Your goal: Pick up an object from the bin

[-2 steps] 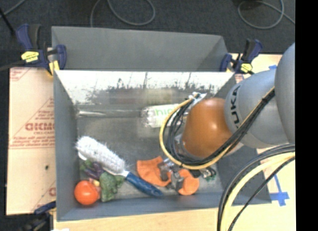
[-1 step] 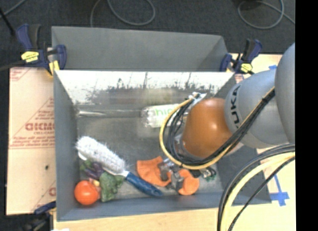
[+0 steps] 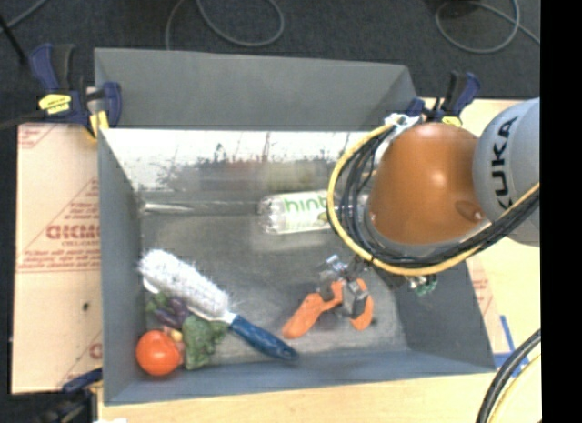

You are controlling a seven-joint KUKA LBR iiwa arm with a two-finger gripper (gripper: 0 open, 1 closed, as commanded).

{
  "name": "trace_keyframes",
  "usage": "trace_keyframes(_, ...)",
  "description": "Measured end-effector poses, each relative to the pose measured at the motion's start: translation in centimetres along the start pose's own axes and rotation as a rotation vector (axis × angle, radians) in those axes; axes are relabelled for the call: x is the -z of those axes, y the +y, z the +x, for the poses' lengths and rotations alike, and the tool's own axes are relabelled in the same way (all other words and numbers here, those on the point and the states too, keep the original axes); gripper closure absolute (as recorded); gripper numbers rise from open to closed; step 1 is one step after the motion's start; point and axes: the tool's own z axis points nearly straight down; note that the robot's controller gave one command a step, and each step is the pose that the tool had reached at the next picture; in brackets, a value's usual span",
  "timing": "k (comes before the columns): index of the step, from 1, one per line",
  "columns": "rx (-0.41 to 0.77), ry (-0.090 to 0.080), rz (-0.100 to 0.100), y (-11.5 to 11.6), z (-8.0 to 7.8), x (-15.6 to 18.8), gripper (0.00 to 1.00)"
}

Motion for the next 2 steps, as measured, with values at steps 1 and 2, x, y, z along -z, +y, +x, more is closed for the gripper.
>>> trace_keyframes(1, 0.0, 0.0, 0.0, 0.0, 0.0, 0.0, 1.0)
trace_keyframes(2, 0.0, 0.003, -0.001, 0.6, 0.2, 3.6, 1.0)
